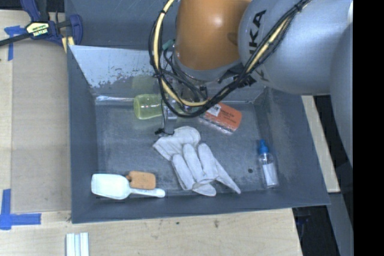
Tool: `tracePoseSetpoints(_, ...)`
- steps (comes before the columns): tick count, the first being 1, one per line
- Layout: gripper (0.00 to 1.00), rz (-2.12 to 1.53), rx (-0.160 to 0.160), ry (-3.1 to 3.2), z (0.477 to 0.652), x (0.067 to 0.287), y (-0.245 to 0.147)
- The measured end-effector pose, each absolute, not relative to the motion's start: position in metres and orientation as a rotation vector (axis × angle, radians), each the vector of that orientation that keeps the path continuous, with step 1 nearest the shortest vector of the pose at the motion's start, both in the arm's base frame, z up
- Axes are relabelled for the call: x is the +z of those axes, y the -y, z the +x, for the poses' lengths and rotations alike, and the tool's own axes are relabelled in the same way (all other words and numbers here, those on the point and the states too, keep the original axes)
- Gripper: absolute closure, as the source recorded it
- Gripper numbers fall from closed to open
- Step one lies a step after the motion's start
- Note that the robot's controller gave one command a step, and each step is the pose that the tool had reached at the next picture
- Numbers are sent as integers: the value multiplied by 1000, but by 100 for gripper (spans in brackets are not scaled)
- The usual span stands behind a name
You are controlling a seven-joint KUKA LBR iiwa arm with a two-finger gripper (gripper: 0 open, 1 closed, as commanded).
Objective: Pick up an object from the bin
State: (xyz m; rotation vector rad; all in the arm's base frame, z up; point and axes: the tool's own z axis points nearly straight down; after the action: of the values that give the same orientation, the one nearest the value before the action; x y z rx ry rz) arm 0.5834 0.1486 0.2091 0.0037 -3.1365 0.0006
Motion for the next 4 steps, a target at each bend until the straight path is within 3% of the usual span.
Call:
tracePoseSetpoints(1, 0, 2, -1, 3141, 584, 212, -148)
tracePoseSetpoints(2, 0, 57, -1, 3145, 552, 199, -159)
tracePoseSetpoints(3, 0, 51, -5, 3150, 568, 142, -129)
tracePoseSetpoints(4, 0, 228, 0, 3132, 589, 119, -85)
